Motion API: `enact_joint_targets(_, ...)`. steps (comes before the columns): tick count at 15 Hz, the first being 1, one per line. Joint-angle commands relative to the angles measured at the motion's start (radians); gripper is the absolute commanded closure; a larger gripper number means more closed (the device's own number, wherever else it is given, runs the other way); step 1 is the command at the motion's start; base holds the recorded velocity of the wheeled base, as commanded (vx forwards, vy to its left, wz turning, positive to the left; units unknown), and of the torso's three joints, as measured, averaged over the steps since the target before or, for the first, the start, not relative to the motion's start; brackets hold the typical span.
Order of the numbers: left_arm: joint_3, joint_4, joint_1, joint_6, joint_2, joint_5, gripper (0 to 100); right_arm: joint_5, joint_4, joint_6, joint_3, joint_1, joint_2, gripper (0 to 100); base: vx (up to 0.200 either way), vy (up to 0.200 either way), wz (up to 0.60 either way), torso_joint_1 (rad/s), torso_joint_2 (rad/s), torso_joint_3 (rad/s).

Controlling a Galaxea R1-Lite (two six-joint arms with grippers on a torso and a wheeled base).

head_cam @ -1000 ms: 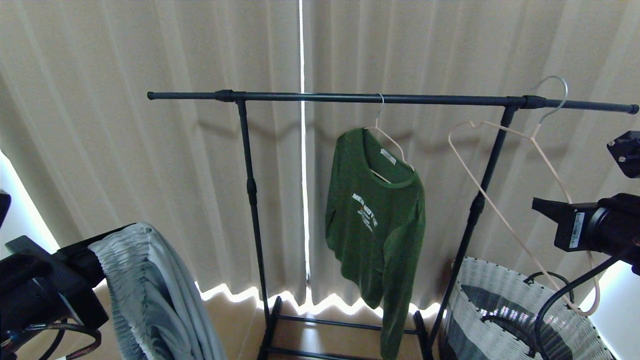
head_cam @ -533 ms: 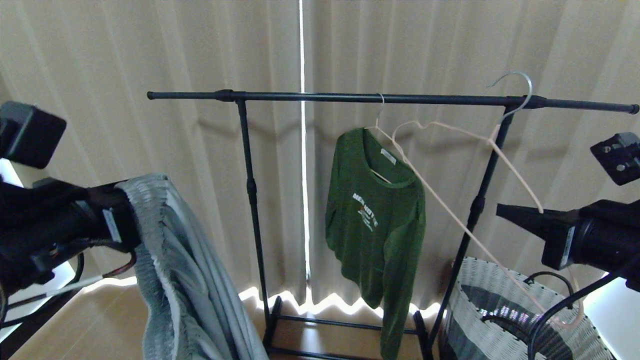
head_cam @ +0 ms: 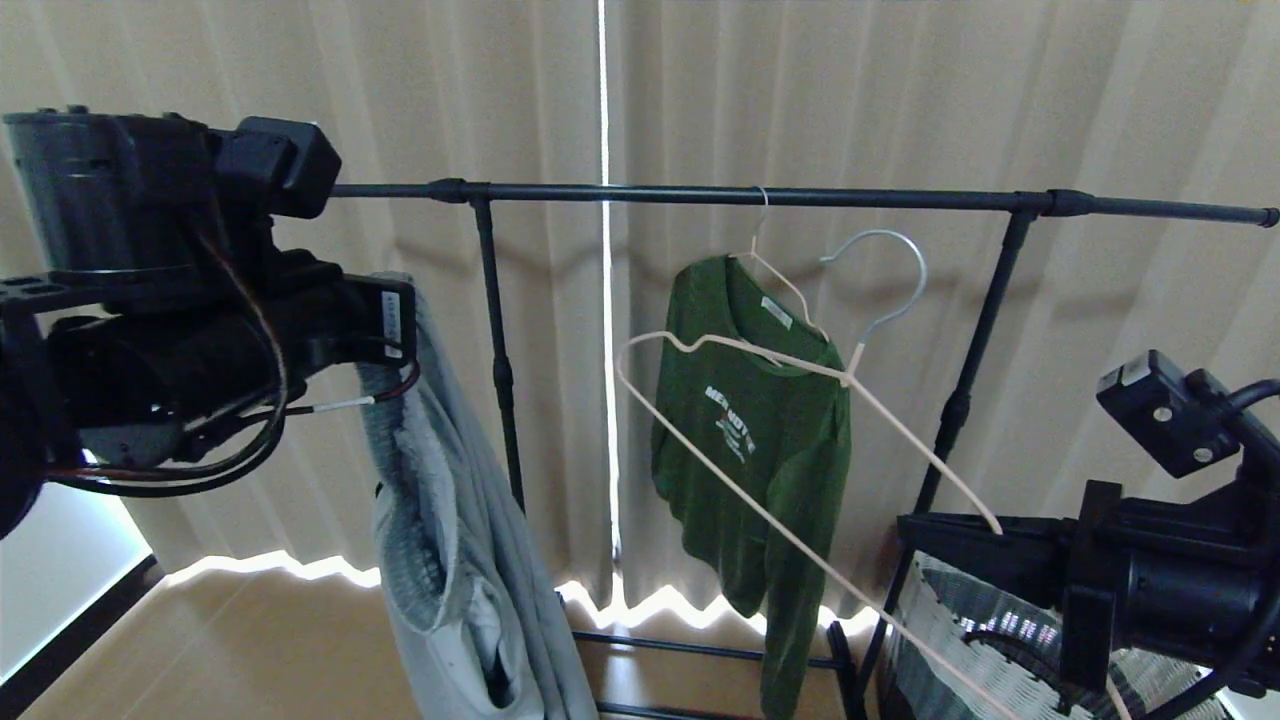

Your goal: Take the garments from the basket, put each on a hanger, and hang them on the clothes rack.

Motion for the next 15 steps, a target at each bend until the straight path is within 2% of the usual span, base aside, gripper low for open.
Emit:
enact_joint_targets(1,-0.090,-0.001,-0.012,-0.001,0.135,0.083,100,0.021,0.000,0.001,0.008,0.081,-0.004,100,0.000,0.000,0.00,0.000,0.00,0.000)
enact_joint_targets(2,-0.110,-0.002,-0.016,-0.001,0.161,0.116,100,0.020,0.000,0.001,0.008,0.112,-0.002,100,0.000,0.000,0.00,0.000,0.00,0.000)
enact_joint_targets(5,-0.142,-0.002,-0.034,-0.007,0.186,0.126,100,0.029,-0.026,0.001,0.011,0.160,0.004,100,0.000,0.000,0.00,0.000,0.00,0.000)
enact_joint_targets(8,-0.160,-0.004,-0.043,-0.039,0.214,0.141,100,0.071,-0.078,0.001,0.031,0.170,0.005,100,0.000,0.000,0.00,0.000,0.00,0.000)
enact_joint_targets(12,-0.165,-0.002,-0.083,-0.049,0.214,0.159,100,0.067,-0.080,-0.002,0.016,0.173,0.074,100,0.000,0.000,0.00,0.000,0.00,0.000)
enact_joint_targets(15,-0.169,0.001,-0.083,-0.047,0.215,0.164,100,0.060,-0.081,-0.001,-0.018,0.172,0.133,100,0.000,0.000,0.00,0.000,0.00,0.000)
